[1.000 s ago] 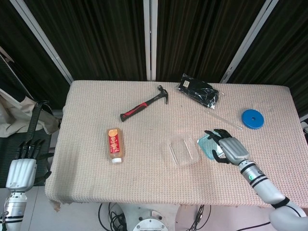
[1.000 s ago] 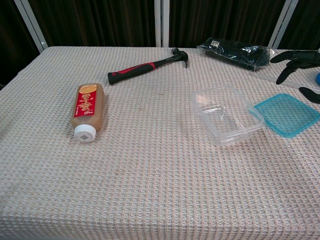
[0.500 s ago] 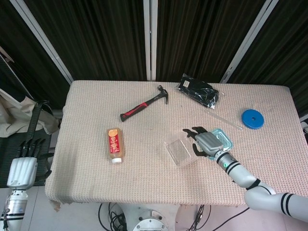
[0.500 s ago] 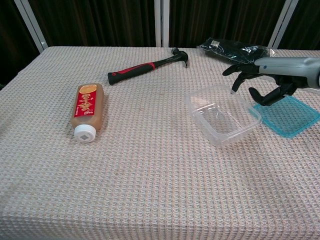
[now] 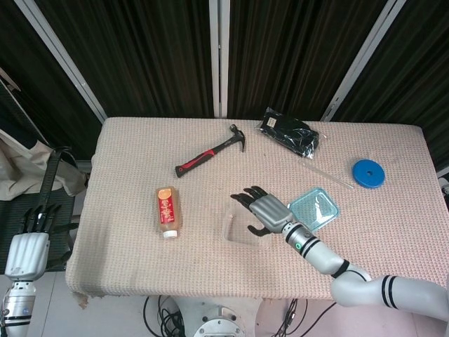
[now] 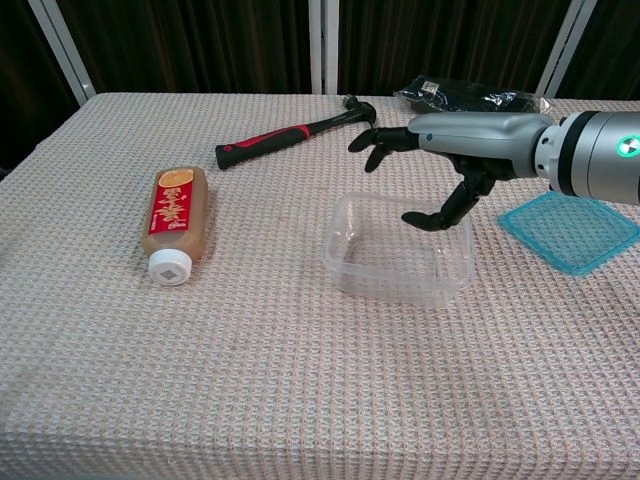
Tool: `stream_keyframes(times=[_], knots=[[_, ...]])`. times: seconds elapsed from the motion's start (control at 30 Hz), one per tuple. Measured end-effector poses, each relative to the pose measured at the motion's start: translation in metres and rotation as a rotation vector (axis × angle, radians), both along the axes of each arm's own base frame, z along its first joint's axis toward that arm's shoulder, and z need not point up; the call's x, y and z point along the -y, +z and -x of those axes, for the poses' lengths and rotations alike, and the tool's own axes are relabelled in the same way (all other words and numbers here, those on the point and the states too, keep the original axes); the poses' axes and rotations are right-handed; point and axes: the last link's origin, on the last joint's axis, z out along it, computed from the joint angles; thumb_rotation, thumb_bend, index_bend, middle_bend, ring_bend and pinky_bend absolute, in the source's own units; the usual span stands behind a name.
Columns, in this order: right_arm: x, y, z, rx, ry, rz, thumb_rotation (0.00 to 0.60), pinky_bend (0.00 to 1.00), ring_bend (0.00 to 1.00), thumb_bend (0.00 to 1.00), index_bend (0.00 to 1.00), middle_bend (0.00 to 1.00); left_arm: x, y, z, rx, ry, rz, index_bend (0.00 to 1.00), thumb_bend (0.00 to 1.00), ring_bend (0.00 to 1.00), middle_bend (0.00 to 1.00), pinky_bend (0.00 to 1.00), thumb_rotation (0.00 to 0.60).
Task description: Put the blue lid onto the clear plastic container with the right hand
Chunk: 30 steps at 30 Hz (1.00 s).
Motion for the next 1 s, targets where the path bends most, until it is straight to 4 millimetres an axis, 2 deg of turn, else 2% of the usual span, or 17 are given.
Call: stream_keyframes(times=[0.13, 0.27, 0.37, 0.5, 0.67, 0.87, 1.0], knots=[[-0.024, -0.001, -0.006, 0.007, 0.080, 0.062, 0.600, 0.00, 0.00, 0.00, 0.00, 0.00, 0.001, -0.001, 0.001, 0.006, -0.001, 0.001, 0.08, 0.00, 0.00, 0.07, 0.00, 0.600], [-0.051, -0.011, 0.000, -0.015, 0.116, 0.043, 0.600, 0.00, 0.00, 0.00, 0.00, 0.00, 0.002, -0.002, 0.001, 0.011, -0.007, 0.001, 0.08, 0.00, 0.00, 0.07, 0.00, 0.600], [-0.059, -0.018, 0.003, -0.025, 0.112, 0.038, 0.600, 0.00, 0.00, 0.00, 0.00, 0.00, 0.003, -0.002, 0.002, 0.015, -0.007, -0.003, 0.08, 0.00, 0.00, 0.07, 0.00, 0.600], [-0.054, -0.024, 0.007, -0.054, 0.100, 0.061, 0.600, 0.00, 0.00, 0.00, 0.00, 0.00, 0.004, -0.003, 0.004, 0.019, -0.006, -0.001, 0.08, 0.00, 0.00, 0.07, 0.00, 0.600], [-0.036, -0.028, 0.013, -0.101, 0.061, 0.122, 0.600, 0.00, 0.00, 0.00, 0.00, 0.00, 0.006, -0.003, 0.006, 0.027, 0.001, -0.005, 0.08, 0.00, 0.00, 0.07, 0.00, 0.600], [-0.013, -0.024, 0.023, -0.137, -0.016, 0.165, 0.600, 0.00, 0.00, 0.00, 0.00, 0.00, 0.007, -0.005, 0.008, 0.029, 0.008, -0.001, 0.08, 0.00, 0.00, 0.07, 0.00, 0.600], [-0.009, -0.018, 0.029, -0.140, -0.036, 0.174, 0.600, 0.00, 0.00, 0.00, 0.00, 0.00, 0.006, -0.006, 0.008, 0.030, 0.006, 0.005, 0.08, 0.00, 0.00, 0.07, 0.00, 0.600]])
